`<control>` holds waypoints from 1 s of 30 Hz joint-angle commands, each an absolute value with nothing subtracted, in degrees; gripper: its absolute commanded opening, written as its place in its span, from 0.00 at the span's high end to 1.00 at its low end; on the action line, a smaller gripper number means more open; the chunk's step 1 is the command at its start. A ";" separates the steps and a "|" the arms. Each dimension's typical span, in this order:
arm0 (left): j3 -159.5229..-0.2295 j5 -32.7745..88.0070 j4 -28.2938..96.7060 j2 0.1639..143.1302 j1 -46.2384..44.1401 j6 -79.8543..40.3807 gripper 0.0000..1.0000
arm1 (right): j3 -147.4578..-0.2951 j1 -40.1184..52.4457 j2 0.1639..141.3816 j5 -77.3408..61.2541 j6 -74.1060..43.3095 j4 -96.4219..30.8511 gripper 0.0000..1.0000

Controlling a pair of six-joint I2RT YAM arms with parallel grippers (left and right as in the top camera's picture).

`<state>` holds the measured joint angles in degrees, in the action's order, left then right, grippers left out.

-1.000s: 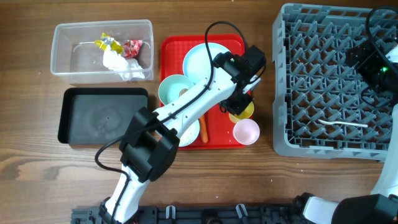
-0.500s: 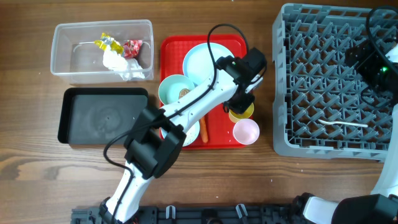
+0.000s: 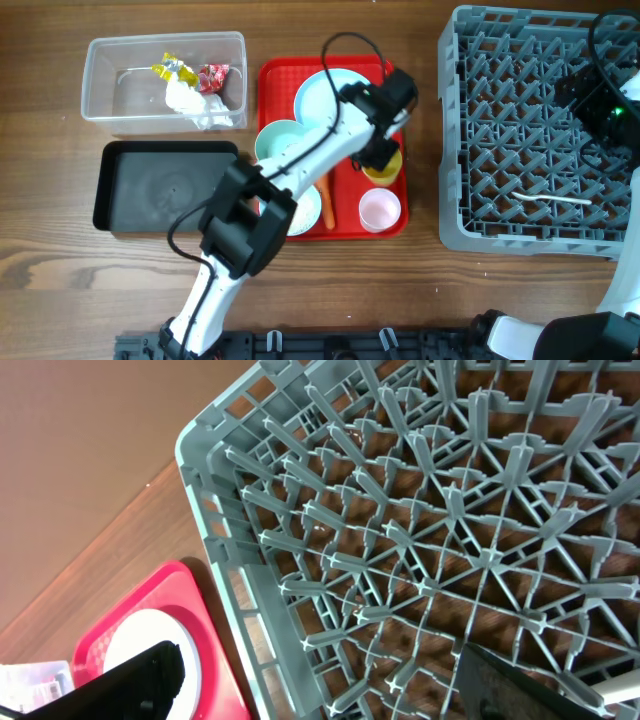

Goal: Sort waste into correct bins and load items into the dishwasher rack
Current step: 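Lift the yellow cup and hand it to the right gripper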

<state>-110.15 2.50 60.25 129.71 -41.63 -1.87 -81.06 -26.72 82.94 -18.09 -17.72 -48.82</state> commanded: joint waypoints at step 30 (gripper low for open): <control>-115.94 71.90 55.44 115.13 -15.16 1.28 0.96 | -80.01 10.33 94.74 -73.43 -16.73 -6.83 0.47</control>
<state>-115.72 73.01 55.66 115.39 -14.63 0.82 -79.92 9.02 93.71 -73.52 -16.82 -6.94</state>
